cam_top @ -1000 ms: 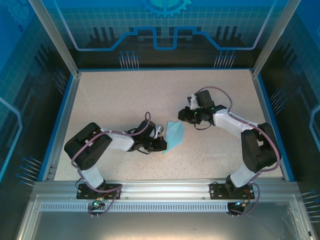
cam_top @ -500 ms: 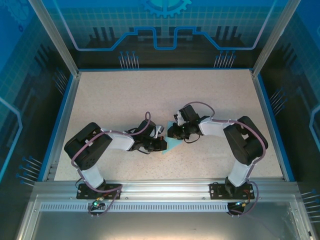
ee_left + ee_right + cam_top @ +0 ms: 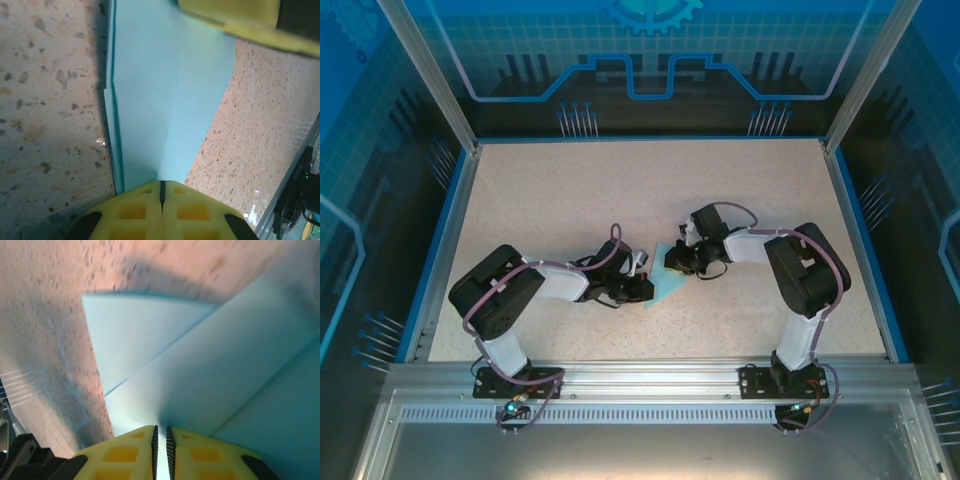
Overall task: Fold a paper plane with a square sheet of paper (pick it up from the middle)
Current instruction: Fourth fold the wing at the center of the table, then turn over the paper at the center of the table.
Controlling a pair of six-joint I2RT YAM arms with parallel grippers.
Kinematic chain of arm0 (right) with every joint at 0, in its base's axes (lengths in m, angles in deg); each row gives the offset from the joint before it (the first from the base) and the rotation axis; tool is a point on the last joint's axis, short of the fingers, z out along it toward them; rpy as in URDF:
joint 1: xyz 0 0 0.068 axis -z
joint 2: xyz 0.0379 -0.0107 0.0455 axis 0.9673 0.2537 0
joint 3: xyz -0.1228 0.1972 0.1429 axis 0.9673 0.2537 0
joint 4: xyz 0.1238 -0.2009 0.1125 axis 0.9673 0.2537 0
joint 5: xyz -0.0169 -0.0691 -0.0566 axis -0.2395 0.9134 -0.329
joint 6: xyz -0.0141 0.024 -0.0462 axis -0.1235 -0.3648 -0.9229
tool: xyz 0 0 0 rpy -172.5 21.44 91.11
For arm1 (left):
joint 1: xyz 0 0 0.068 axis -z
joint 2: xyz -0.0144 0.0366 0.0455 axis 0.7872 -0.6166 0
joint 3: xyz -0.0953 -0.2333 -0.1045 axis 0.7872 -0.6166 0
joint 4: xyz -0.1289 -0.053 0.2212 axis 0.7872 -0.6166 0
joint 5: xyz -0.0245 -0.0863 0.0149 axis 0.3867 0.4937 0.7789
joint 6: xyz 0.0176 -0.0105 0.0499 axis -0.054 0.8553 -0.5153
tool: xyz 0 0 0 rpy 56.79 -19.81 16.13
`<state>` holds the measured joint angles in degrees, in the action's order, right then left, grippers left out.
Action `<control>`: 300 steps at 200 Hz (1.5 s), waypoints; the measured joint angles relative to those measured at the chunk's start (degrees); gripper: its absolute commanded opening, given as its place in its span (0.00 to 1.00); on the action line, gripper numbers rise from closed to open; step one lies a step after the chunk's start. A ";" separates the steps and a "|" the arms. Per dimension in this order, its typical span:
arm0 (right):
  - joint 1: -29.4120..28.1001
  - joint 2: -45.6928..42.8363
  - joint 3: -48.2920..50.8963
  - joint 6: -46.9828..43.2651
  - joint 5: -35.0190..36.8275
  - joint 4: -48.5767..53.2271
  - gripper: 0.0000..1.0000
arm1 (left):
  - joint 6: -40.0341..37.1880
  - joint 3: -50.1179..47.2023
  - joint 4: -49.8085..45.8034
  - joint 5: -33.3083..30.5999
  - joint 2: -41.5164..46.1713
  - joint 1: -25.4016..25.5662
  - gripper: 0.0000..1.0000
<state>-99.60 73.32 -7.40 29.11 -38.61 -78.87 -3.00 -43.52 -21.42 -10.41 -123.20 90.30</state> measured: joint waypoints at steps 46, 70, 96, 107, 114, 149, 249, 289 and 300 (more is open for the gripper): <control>4.11 2.25 -3.23 -0.79 -0.55 1.62 0.17 | 0.00 -0.11 0.35 0.02 -0.04 0.00 0.00; 5.09 3.34 -4.63 -1.01 -2.05 3.06 0.18 | 0.00 -0.31 0.76 0.02 -0.04 0.00 0.00; 5.66 4.37 -6.27 -1.60 -3.21 4.90 0.18 | 0.00 -0.28 0.81 0.02 -0.04 0.00 0.00; 5.99 4.74 -6.99 -1.99 -3.52 5.66 0.18 | 0.00 -0.28 0.83 0.00 -0.04 0.00 0.00; 6.27 4.94 -7.48 -2.32 -3.48 6.05 0.18 | 0.00 -0.28 0.81 0.00 -0.04 0.00 0.00; 9.51 5.86 -11.45 -4.55 1.07 7.37 0.19 | 0.00 -0.28 0.79 -0.07 0.02 0.04 0.00; 10.43 -13.77 -0.22 -7.61 3.48 8.87 0.36 | 0.02 2.12 -11.45 -2.91 4.92 0.50 0.22; 7.04 -20.74 9.05 -5.95 4.48 8.15 0.46 | -0.63 6.43 -19.37 -6.25 12.39 0.55 0.27; 5.95 -21.40 10.58 -5.09 4.81 8.17 0.48 | -1.27 8.24 -20.48 -7.08 12.98 0.55 0.25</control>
<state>-93.65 51.92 3.18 24.02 -33.80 -70.69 -4.27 -35.28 -41.90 -17.49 -110.22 90.84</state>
